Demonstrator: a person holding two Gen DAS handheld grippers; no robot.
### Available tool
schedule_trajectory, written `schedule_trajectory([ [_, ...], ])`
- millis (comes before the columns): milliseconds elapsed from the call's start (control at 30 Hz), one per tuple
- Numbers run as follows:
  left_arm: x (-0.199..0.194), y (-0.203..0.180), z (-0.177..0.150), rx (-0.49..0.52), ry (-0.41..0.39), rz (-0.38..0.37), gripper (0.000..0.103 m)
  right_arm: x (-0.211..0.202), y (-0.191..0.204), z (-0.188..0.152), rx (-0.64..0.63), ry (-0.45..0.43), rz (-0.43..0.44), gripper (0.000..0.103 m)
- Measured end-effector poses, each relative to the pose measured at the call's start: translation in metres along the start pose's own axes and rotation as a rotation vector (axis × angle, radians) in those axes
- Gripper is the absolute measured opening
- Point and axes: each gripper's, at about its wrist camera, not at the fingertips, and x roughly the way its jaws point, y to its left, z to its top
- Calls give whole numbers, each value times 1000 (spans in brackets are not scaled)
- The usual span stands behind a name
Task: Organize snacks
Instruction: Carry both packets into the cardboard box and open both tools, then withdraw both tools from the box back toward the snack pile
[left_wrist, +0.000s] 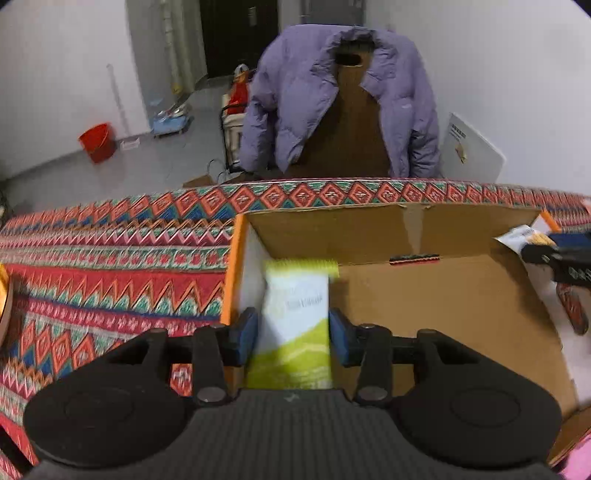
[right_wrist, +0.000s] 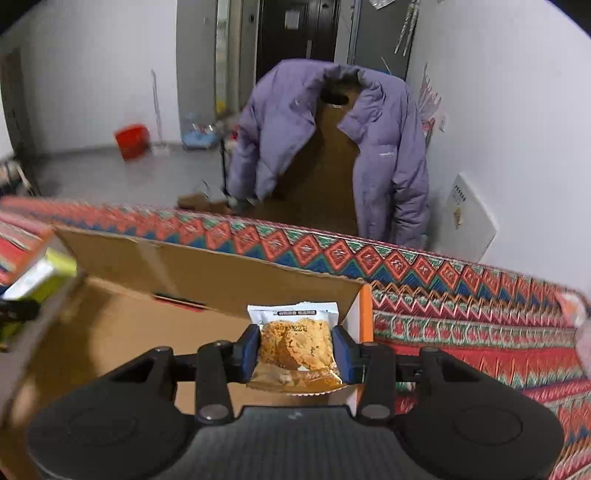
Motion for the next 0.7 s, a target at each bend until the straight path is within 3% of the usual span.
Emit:
schedule_trajectory([
  [67, 1, -2, 0, 12, -10, -12, 54, 12, 5, 2, -31, 7, -29, 45],
  [167, 2, -3, 5, 11, -16, -16, 55, 19, 7, 7, -53, -4, -45, 47],
  [267, -8, 2, 10, -6, -22, -30, 55, 6, 3, 9, -39, -36, -43, 55],
  [367, -26, 10, 12, -6, -43, -19, 60, -21, -7, 9, -27, -70, -20, 58],
  [500, -70, 19, 9, -1, -90, -17, 64, -77, -14, 4, -63, -131, -41, 73],
  [633, -126, 31, -4, -24, -139, -38, 73, -142, -24, -12, -63, -171, -27, 76],
  [700, -159, 35, -19, -26, -179, -41, 77, -176, -29, -29, -48, -198, -6, 86],
])
